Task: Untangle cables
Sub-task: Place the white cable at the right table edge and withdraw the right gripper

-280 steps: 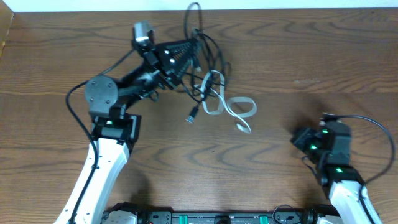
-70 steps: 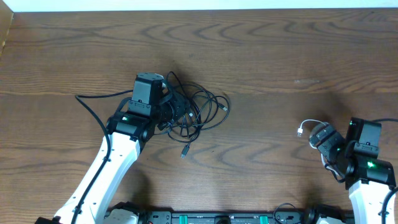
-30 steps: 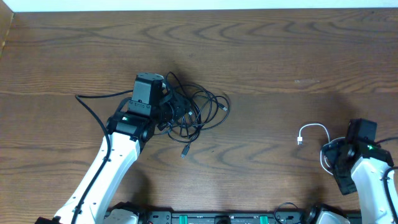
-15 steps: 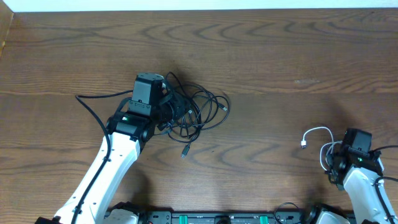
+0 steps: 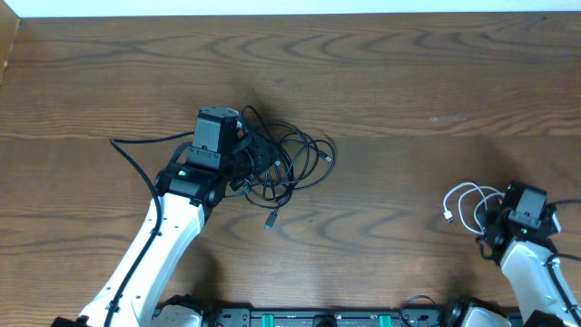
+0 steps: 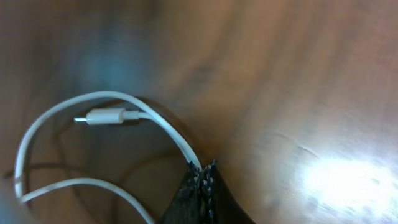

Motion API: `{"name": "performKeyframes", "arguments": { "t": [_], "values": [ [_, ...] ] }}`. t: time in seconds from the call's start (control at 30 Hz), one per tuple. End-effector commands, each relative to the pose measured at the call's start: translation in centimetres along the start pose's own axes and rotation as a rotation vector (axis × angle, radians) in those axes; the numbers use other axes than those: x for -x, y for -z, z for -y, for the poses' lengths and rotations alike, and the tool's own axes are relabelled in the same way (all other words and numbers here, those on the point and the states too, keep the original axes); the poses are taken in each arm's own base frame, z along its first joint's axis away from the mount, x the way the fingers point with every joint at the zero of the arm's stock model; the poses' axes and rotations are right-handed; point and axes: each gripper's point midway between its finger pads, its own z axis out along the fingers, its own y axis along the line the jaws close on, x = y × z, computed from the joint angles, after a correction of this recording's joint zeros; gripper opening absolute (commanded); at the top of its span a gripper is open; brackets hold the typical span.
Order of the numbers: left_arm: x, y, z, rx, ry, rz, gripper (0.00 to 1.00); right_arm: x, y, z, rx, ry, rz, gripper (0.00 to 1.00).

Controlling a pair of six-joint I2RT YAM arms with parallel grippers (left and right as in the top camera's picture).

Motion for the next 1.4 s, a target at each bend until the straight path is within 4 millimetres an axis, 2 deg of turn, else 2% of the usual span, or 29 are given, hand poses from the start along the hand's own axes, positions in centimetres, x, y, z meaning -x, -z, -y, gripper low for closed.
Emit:
{"name": "performKeyframes", "arguments": {
  "t": [0.0, 0.17, 0.3, 0.37, 0.5, 0.63, 0.77, 0.9, 1.03, 1.13, 1.2, 1.27, 1.37],
  "values": [
    [0.0, -0.2, -0.1, 0.009, -0.01, -0.001, 0.22, 4.1, 1.8, -3.7, 0.077, 0.144, 0.091, 0.02],
    [0.0, -0.2, -0.1, 0.009, -0.01, -0.001, 0.22, 10.5, 4.5, -5.3, 0.0, 0.177, 0.214, 0.01],
    [0.0, -0.2, -0.1, 0.009, -0.01, -0.001, 0.22, 14.9, 4.6, -6.1, -0.02, 0.106, 0.239, 0.01],
    [0.0, -0.2, -0.1, 0.009, -0.01, -0.001, 0.22, 16.6, 4.1, -6.1, -0.038, 0.088, 0.247, 0.01],
    [0.0, -0.2, -0.1, 0.009, -0.01, -0.001, 0.22, 19.8, 1.6, -6.0, -0.058, 0.102, 0.259, 0.01],
    [0.0, -0.2, -0.1, 0.009, -0.01, -0.001, 0.22, 21.6, -1.4, -7.8, 0.002, 0.231, 0.234, 0.01],
    [0.0, -0.2, -0.1, 0.009, -0.01, 0.0, 0.22, 23.8, -2.5, -9.2, 0.017, 0.254, 0.243, 0.01],
    [0.0, -0.2, -0.1, 0.009, -0.01, -0.001, 0.22, 27.3, -1.4, -10.9, 0.049, 0.211, 0.312, 0.01],
    [0.0, -0.2, -0.1, 0.008, -0.01, 0.0, 0.22, 31.1, 2.2, -14.6, 0.201, 0.189, 0.374, 0.01],
    [0.0, -0.2, -0.1, 0.009, -0.01, -0.001, 0.22, 32.5, 5.2, -16.8, 0.286, 0.203, 0.37, 0.01],
    [-0.1, -0.2, -0.2, 0.012, -0.008, -0.003, 0.22, 32.7, 6.1, -17.0, 0.29, 0.207, 0.357, 0.01],
    [-0.1, -0.2, -0.3, 0.017, -0.007, -0.007, 0.23, 32.4, 6.0, -16.5, 0.269, 0.204, 0.341, 0.01],
    [-0.2, -0.2, -0.3, 0.018, -0.007, -0.007, 0.23, 31.4, 4.7, -14.7, 0.194, 0.163, 0.28, 0.01]
  ]
}}
